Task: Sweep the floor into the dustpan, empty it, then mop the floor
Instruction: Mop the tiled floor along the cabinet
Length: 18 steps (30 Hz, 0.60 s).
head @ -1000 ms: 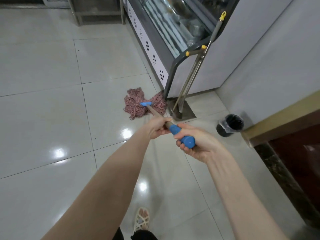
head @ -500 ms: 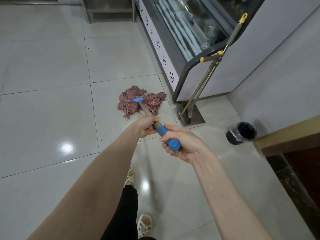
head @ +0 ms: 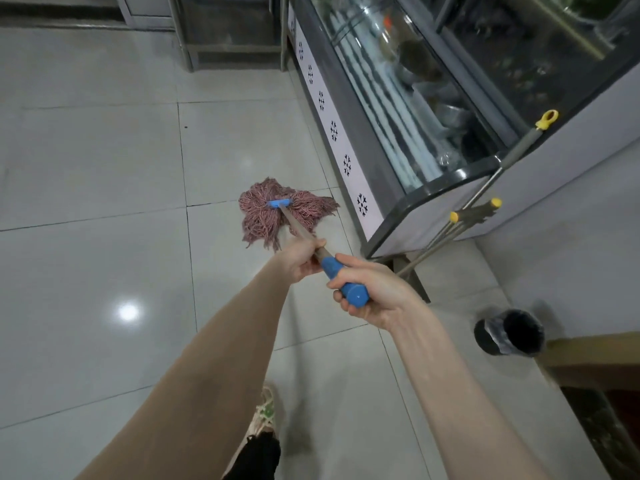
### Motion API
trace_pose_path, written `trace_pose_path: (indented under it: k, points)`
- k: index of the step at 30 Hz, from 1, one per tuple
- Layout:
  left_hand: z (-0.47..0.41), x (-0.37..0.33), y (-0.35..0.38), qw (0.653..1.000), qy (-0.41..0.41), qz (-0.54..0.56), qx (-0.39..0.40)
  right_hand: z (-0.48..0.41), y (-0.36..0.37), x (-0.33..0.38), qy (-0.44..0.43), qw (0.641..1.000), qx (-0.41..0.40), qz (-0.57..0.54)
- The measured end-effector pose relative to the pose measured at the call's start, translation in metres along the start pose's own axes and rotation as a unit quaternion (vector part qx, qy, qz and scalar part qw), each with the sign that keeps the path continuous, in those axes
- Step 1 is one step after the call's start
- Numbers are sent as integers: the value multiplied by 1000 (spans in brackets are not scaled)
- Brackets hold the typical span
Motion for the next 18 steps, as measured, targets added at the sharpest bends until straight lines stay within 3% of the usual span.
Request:
trace_pose_path:
  k: [8,18]
  points:
    - [-88,-110,-17,1000,7,-6,-6,-99,29,97,2,1000,-2,-24]
    - [-191,-234,8,999,28,13,-21,-199,14,228,6,1000,-11,-23]
Point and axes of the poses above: each hand's wrist, its own z-axis away from the middle knuckle, its own y-axis out of the palm, x = y × z, the point moved 7 cm from there along -z, towards the middle knuckle
